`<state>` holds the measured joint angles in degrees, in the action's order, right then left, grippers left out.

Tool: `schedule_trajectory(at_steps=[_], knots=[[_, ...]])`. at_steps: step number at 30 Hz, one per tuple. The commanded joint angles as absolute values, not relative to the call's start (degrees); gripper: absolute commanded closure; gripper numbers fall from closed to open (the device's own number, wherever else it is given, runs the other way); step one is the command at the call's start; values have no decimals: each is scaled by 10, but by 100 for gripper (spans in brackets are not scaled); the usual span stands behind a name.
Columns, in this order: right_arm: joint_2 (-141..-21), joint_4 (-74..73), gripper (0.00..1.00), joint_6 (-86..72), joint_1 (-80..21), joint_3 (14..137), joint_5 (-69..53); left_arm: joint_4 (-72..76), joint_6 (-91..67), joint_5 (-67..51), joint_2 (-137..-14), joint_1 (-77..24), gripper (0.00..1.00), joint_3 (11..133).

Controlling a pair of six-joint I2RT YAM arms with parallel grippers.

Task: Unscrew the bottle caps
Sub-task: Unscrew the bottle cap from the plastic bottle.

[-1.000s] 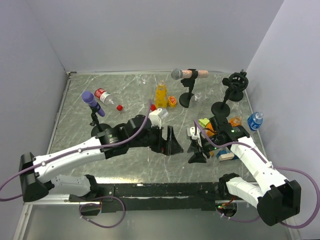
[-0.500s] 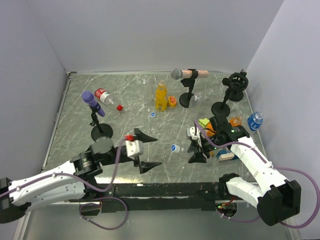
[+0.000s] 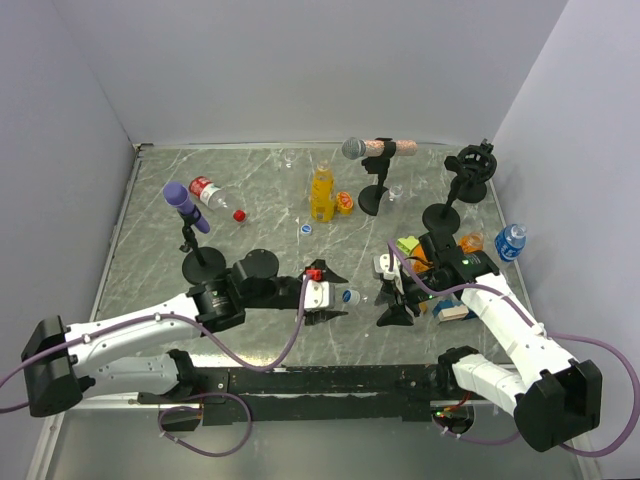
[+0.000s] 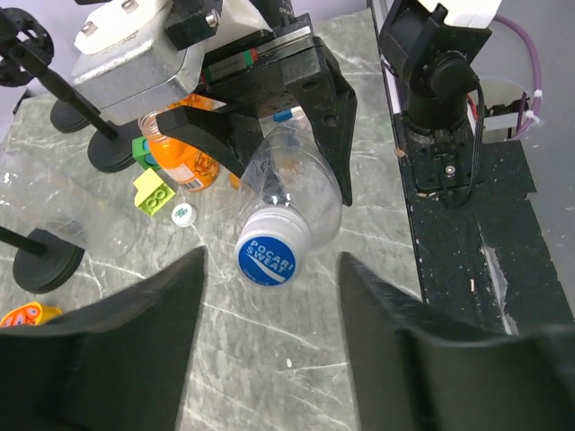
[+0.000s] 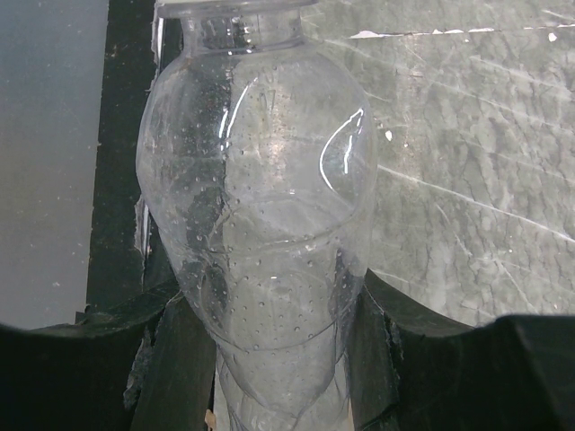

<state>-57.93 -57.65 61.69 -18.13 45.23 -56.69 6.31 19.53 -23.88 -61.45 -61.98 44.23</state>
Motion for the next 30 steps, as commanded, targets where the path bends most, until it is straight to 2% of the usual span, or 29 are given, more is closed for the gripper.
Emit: schedule_trajectory(at_steps=[1,7,10,14,16,20,24,30], knots=[[-570,-568,82,637,-185,453,-583,82,210,-278,-629,-613,42,475],[-570,-568,82,637,-185,453,-581,83,207,-292,-642,-606,46,478],[-569,-568,82,638,-185,453,-582,79,205,-299,-649,-606,53,481],[-570,-568,82,636,-185,453,-581,83,188,-310,-653,-604,70,485],[-570,-568,82,637,-185,453,-581,90,167,-313,-655,-604,85,487],[-570,-567,82,635,-185,452,-578,95,81,-315,-660,-604,99,492],[-570,-565,82,635,-185,452,-577,63,-116,-260,-665,-604,99,519],[-576,-567,82,636,-185,452,-578,-104,-429,-180,-712,-605,99,630]])
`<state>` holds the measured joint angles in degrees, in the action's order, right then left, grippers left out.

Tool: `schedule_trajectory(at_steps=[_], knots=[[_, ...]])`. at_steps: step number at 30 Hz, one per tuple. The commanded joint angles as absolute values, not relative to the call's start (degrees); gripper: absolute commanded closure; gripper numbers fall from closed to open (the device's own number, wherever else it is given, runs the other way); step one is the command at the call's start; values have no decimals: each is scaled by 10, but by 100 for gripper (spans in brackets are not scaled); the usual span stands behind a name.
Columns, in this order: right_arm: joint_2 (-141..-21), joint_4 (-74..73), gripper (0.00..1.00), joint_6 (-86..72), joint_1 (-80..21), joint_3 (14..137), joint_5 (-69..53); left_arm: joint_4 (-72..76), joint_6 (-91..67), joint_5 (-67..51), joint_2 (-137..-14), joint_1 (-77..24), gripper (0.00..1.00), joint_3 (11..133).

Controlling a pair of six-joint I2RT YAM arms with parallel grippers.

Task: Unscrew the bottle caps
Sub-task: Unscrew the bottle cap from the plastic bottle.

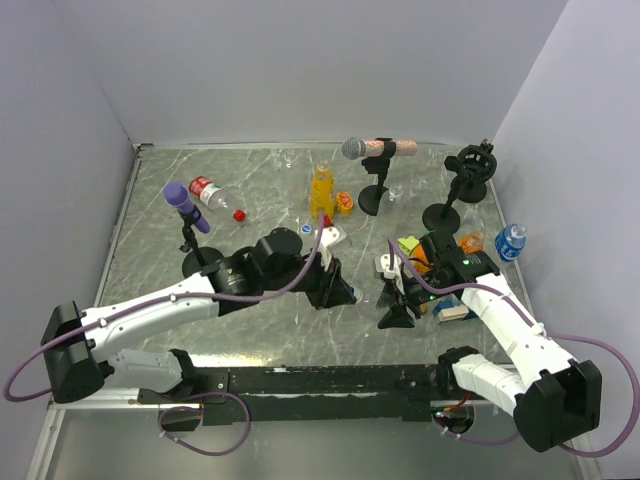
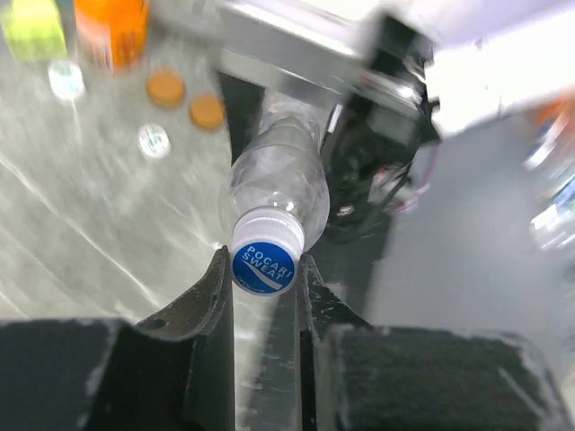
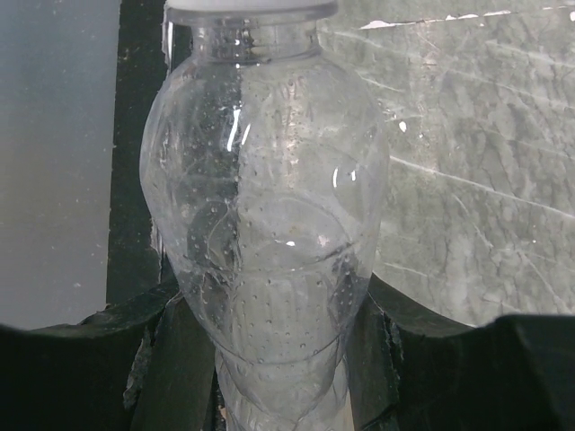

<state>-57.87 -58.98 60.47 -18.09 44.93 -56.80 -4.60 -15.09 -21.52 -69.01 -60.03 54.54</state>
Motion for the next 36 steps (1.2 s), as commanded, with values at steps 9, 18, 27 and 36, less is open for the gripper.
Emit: schedule_trajectory(at_steps=[9,18,27,36], knots=[[-578,-564,82,631,-189,452,-571,-199,-593,-91,-751,-632,99,704],[-583,-566,82,634,-189,452,-574,-211,-479,-51,-697,-632,19,714],[-584,-566,82,634,-189,453,-574,-5,-181,-172,-499,-632,3,505],[-583,-566,81,639,-189,449,-577,146,136,-252,-469,-624,3,358]])
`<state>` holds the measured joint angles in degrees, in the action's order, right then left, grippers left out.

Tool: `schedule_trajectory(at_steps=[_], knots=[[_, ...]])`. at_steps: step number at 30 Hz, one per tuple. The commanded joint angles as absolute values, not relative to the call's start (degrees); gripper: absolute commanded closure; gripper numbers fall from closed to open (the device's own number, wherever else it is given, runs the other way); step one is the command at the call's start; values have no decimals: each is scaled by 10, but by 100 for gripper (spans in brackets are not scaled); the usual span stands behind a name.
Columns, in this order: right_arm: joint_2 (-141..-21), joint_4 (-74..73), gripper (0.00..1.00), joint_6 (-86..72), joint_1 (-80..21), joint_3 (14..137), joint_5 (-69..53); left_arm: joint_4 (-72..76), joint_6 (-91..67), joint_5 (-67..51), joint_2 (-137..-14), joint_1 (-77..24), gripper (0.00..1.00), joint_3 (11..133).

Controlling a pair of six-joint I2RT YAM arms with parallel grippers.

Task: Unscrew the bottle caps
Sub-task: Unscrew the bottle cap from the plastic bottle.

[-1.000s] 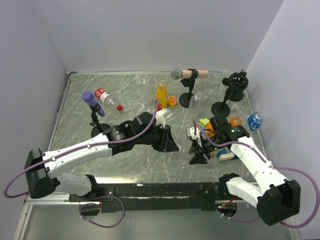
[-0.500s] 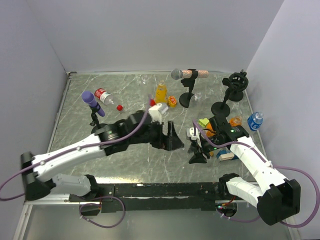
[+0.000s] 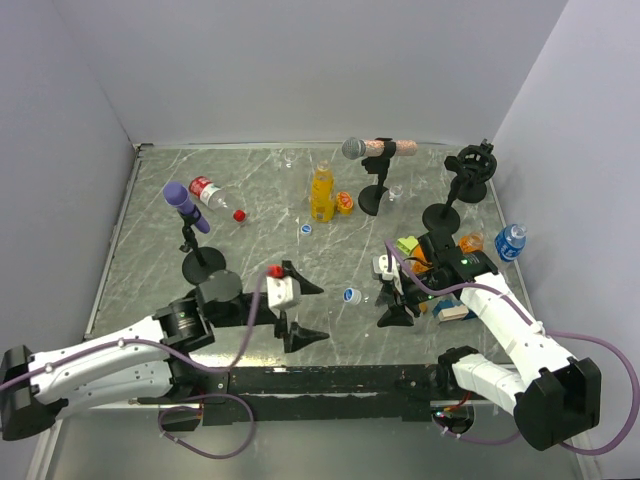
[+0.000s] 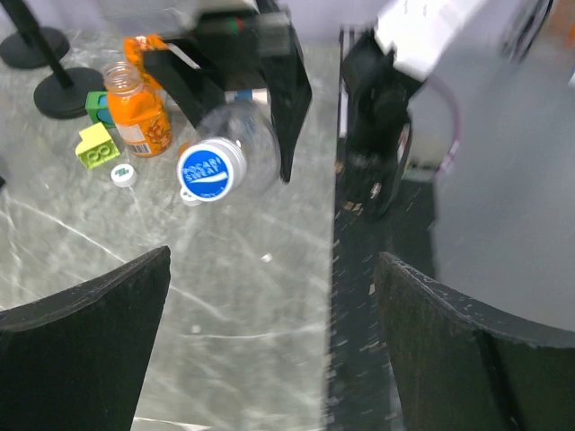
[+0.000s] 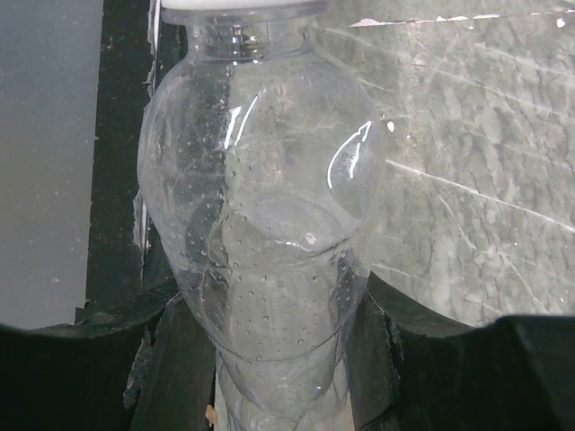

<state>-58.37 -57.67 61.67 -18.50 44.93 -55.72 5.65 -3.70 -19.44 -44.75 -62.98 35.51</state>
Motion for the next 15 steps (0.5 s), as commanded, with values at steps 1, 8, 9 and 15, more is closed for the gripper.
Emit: schedule_trajectory(at_steps=[1,8,9,15], knots=[[-584,-566,81,639,-189,449,-577,142,148,-266,-483,-615,3,369],[-579,-567,81,642,-189,449,-577,165,149,-355,-580,-567,3,403],[-578,-567,81,642,-189,449,-577,170,146,-359,-589,-564,4,408],[-577,-568,81,642,-189,449,-579,176,145,-381,-637,-561,17,443]])
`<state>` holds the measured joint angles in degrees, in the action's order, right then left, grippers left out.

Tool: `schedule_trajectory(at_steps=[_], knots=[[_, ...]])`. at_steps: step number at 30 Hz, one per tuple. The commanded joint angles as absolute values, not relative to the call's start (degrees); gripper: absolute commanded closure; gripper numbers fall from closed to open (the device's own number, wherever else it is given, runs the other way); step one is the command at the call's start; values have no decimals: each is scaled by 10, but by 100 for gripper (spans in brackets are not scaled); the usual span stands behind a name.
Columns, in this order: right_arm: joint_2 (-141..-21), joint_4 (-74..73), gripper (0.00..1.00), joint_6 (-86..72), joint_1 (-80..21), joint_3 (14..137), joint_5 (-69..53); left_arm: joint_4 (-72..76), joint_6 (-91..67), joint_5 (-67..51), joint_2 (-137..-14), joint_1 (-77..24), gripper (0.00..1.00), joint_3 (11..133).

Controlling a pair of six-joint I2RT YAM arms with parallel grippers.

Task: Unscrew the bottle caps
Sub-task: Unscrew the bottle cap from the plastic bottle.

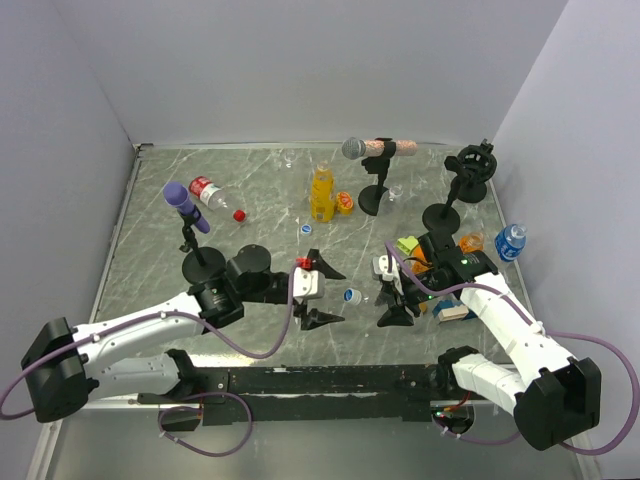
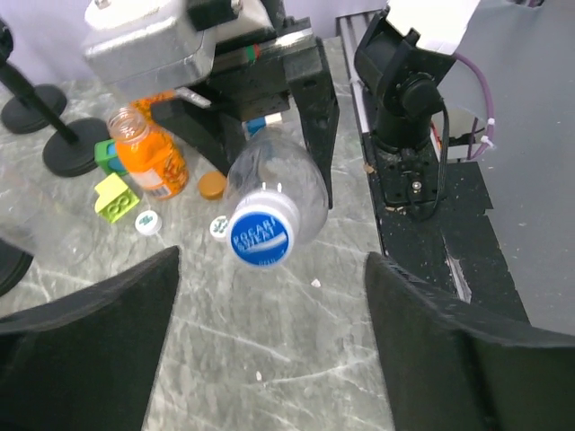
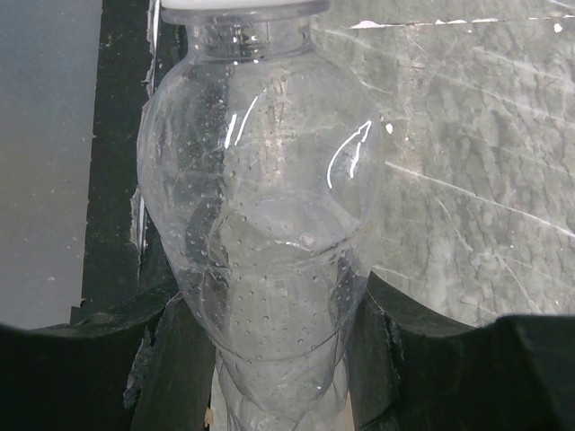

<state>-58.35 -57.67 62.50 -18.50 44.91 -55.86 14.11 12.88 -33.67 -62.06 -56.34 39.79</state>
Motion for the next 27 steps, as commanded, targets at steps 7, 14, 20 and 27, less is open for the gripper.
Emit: schedule_trajectory(at_steps=[7,14,20,27], knots=[[-574,-569,81,642,-189,449,-579,162,135,-399,-677,-559,33,468],[-571,-568,81,642,-189,449,-578,147,140,-395,-682,-560,48,475],[-572,-568,81,641,-189,449,-577,135,122,-394,-680,-560,72,482],[-573,-566,81,640,-189,449,-576,92,-37,-341,-669,-561,99,504]])
